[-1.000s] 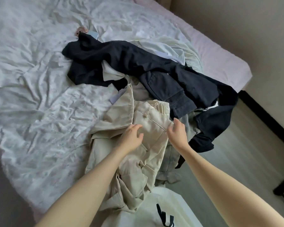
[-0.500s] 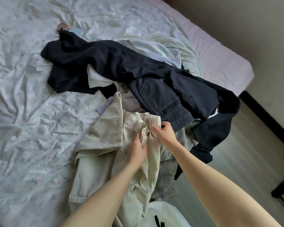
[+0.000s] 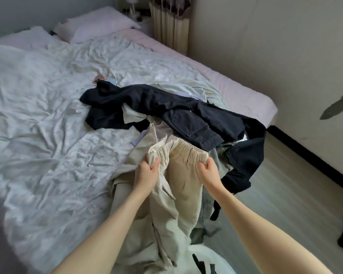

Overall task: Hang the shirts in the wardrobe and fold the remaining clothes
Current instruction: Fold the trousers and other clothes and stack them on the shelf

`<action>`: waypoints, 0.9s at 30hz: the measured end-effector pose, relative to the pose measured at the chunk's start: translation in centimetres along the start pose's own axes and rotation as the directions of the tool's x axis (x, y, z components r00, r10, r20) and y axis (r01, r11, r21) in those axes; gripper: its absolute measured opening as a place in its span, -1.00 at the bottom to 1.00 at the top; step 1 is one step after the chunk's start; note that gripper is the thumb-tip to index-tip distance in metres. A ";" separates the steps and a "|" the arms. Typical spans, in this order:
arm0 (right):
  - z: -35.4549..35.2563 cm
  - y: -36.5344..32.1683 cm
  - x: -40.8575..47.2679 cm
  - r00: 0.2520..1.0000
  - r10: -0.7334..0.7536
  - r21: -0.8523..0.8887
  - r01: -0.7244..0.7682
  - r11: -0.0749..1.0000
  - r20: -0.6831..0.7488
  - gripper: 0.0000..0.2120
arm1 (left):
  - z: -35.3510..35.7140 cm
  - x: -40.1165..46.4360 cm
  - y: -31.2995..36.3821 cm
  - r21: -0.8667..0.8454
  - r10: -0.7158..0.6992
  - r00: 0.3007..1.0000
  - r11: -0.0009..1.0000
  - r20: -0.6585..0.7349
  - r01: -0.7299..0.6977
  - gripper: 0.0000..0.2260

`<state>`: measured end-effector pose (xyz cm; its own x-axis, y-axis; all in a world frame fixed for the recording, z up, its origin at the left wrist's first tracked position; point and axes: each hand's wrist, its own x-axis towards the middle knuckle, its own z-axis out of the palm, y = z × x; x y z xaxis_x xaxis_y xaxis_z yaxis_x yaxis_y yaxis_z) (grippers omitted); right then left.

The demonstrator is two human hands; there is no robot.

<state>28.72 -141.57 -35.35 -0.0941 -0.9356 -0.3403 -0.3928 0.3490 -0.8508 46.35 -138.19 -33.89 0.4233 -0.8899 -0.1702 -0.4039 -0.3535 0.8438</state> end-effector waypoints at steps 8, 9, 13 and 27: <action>-7.3 -2.4 -9.4 0.943 -0.210 0.127 0.249 0.960 -0.259 -0.86 | -2.7 -10.2 6.2 -0.188 0.244 0.970 0.952 -0.005 -0.241 -0.76; -8.6 -2.5 -10.4 0.925 -0.230 0.149 0.284 0.947 -0.303 -0.88 | -2.6 -11.5 7.4 -0.221 0.287 0.958 0.935 0.005 -0.279 -0.78; -16.3 -2.8 -15.6 0.827 -0.284 0.188 0.415 0.890 -0.485 -0.83 | -1.1 -18.3 13.7 -0.353 0.488 0.869 0.828 0.075 -0.435 -0.80; -49.4 10.5 -47.3 0.146 -0.089 0.009 0.564 0.825 -0.985 -0.70 | 14.9 -55.2 30.4 -0.680 0.825 0.326 0.565 0.461 -0.468 -0.79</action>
<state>-16.15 -96.30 -8.38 -0.8800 -0.2207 0.4207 -0.3692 -0.2396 -0.8979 -1.38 -104.09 -6.41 -0.5689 -0.7151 0.4061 0.1253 0.4127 0.9022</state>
